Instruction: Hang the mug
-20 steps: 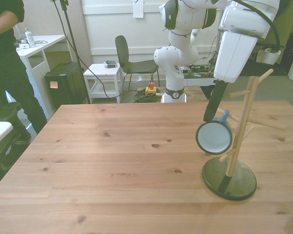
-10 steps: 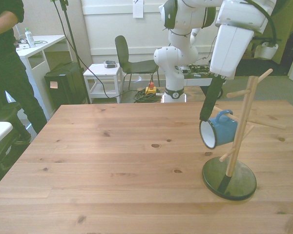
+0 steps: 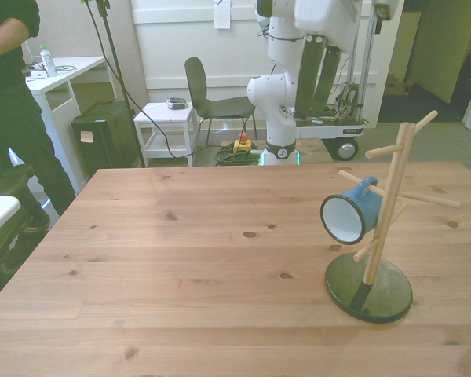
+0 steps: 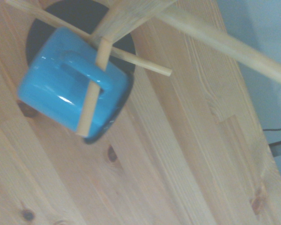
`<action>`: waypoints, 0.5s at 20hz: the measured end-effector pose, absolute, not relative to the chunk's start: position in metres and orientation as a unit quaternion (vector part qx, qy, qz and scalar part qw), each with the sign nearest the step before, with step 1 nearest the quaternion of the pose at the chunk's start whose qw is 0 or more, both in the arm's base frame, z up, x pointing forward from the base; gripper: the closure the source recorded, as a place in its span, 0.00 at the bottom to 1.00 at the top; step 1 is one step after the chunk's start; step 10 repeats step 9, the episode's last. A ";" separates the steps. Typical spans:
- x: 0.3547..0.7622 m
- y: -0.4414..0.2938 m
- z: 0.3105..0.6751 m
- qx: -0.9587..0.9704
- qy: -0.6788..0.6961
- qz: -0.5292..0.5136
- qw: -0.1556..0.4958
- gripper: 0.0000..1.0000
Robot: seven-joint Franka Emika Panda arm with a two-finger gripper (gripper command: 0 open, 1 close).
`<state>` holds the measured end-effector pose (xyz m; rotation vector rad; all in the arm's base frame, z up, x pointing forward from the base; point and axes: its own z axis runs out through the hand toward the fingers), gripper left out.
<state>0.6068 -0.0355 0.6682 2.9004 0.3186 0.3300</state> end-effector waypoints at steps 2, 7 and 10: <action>0.584 -0.060 0.669 0.986 0.085 0.118 0.079 0.00; 0.553 -0.082 0.636 0.990 0.063 0.112 0.055 0.00; 0.549 -0.081 0.627 0.990 0.065 0.110 0.053 0.00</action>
